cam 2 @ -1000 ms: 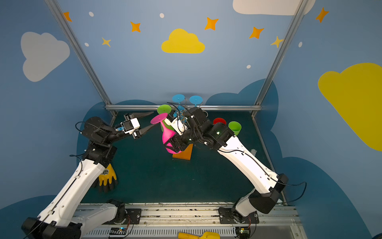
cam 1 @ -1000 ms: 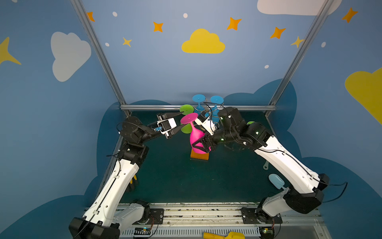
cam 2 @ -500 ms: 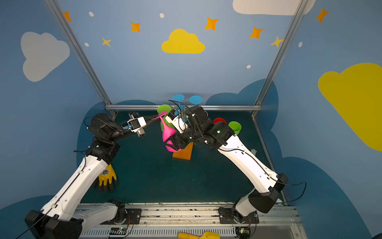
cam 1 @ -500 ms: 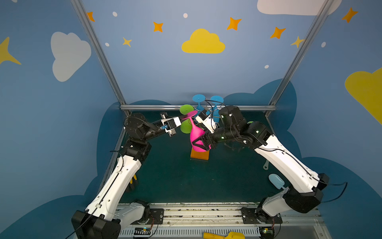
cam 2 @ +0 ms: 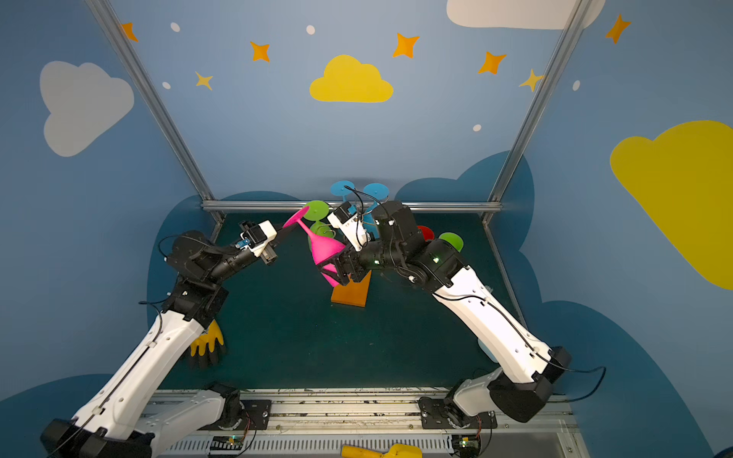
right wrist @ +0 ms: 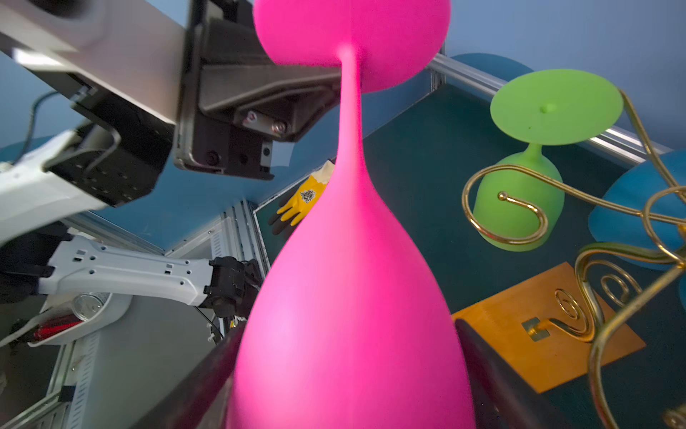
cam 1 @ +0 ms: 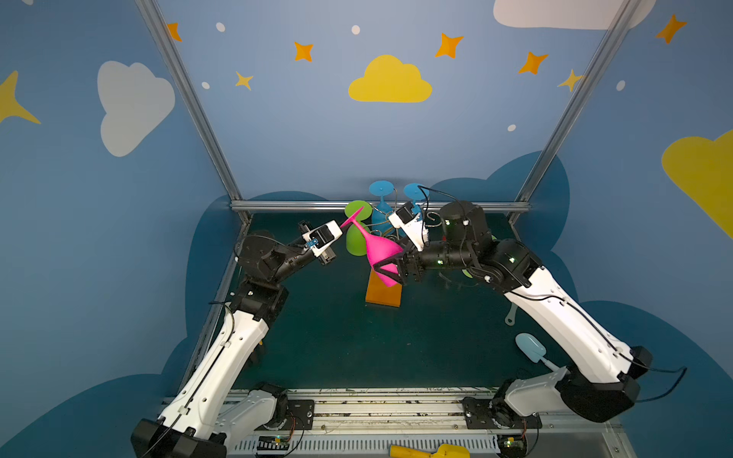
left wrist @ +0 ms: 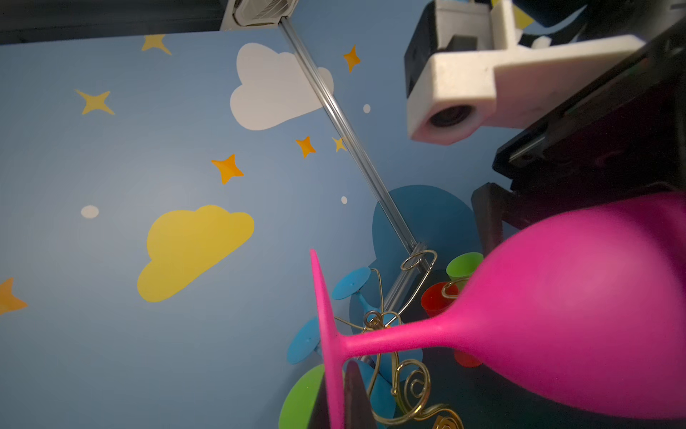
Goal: Take the wine glass off the wine glass rack
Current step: Pick up the wine glass from the wine glass rack, then place the wine glass at the middle-right of the table.
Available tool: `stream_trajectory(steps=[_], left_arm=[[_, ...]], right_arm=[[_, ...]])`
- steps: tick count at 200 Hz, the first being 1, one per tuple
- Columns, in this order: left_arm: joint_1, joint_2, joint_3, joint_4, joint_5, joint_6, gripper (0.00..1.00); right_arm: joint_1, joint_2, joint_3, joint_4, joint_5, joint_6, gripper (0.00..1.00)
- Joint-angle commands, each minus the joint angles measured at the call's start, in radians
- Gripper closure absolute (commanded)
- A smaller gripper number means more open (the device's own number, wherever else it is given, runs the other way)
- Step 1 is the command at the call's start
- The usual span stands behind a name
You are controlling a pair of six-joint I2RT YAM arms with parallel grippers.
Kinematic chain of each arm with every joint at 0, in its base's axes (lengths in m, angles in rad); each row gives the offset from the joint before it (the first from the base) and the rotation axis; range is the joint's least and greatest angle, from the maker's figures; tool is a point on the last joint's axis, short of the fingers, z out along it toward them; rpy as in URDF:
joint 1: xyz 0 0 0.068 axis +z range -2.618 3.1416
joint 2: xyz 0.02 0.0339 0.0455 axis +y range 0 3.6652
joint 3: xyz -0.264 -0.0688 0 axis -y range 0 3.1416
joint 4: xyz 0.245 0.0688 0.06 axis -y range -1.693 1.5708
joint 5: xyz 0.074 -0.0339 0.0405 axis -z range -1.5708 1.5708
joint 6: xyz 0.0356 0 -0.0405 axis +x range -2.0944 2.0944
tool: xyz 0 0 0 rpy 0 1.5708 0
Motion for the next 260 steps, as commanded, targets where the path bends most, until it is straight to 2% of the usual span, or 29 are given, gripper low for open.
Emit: stream_trajectory(steps=[1, 28, 67, 112, 185, 195, 237, 260], left_arm=[[0.007, -0.046, -0.045, 0.060, -0.149, -0.183, 0.97], [0.015, -0.087, -0.084, 0.069, -0.214, -0.306, 0.97], [0.036, -0.108, -0.097, 0.085, -0.213, -0.452, 0.97], [0.040, -0.118, -0.105, 0.090, -0.192, -0.489, 0.97], [0.043, -0.113, -0.107, 0.091, -0.186, -0.513, 0.97], [0.042, -0.110, -0.108, 0.093, -0.182, -0.515, 0.97], [0.042, -0.101, -0.111, 0.101, -0.177, -0.521, 0.97], [0.043, -0.093, -0.110, 0.105, -0.173, -0.520, 0.97]], right_arm=[[-0.042, -0.075, -0.055, 0.118, -0.077, 0.038, 0.17], [-0.089, -0.149, -0.126, 0.189, -0.113, 0.077, 0.17], [-0.143, -0.237, -0.215, 0.252, -0.111, 0.120, 0.17], [-0.157, -0.257, -0.254, 0.297, -0.041, 0.158, 0.23], [-0.106, -0.139, -0.186, 0.372, -0.040, 0.191, 0.31], [-0.096, -0.123, -0.175, 0.375, -0.032, 0.192, 0.35], [-0.064, -0.067, -0.142, 0.391, -0.010, 0.191, 0.71], [-0.052, -0.046, -0.125, 0.394, -0.009, 0.191, 0.86]])
